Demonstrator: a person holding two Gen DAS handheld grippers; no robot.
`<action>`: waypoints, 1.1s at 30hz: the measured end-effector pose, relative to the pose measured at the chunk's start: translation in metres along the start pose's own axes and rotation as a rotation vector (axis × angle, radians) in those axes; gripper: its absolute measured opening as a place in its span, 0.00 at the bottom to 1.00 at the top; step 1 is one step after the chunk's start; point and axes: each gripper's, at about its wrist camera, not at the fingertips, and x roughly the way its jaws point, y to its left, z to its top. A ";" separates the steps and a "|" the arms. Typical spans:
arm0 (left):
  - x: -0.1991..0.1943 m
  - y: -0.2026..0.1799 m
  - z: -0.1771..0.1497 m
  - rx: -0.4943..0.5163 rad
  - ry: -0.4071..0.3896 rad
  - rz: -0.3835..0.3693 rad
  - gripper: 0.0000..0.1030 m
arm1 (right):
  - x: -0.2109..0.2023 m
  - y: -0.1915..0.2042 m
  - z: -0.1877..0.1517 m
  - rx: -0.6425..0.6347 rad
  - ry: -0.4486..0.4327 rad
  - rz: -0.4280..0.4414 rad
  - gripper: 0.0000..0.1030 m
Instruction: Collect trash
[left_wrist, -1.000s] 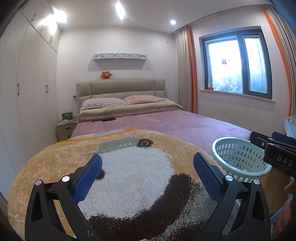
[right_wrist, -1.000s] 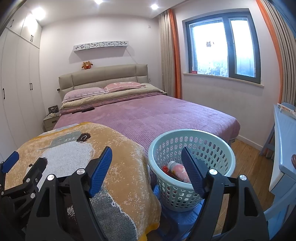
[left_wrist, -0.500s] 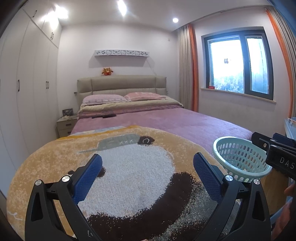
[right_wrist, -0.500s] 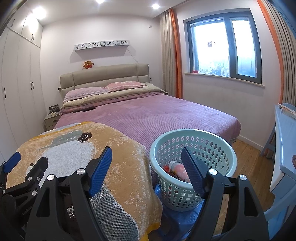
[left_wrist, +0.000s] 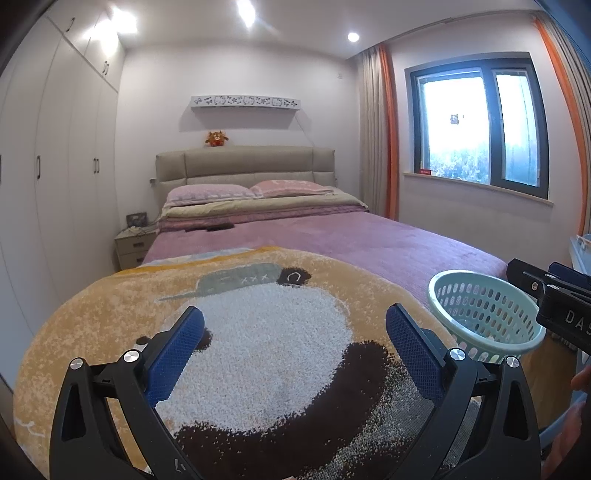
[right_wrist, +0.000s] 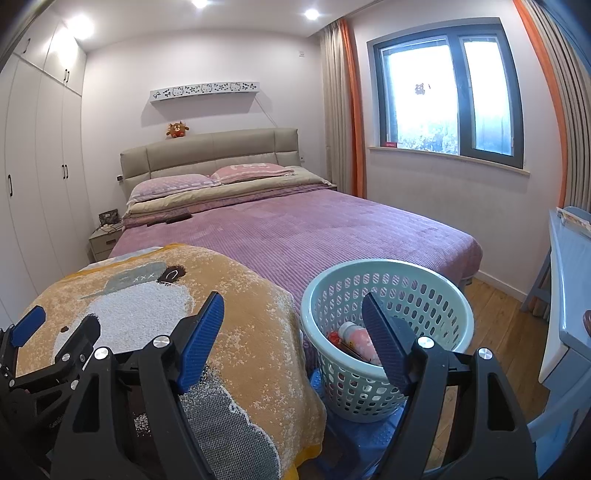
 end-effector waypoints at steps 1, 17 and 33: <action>0.000 0.000 0.000 -0.001 0.001 0.000 0.93 | 0.000 0.000 0.000 -0.001 0.000 0.000 0.71; -0.001 0.000 0.001 0.001 0.000 0.003 0.93 | 0.003 0.002 -0.002 0.001 0.020 0.007 0.71; -0.009 0.000 0.002 0.009 -0.029 0.006 0.93 | 0.002 -0.001 -0.003 0.010 0.027 0.011 0.71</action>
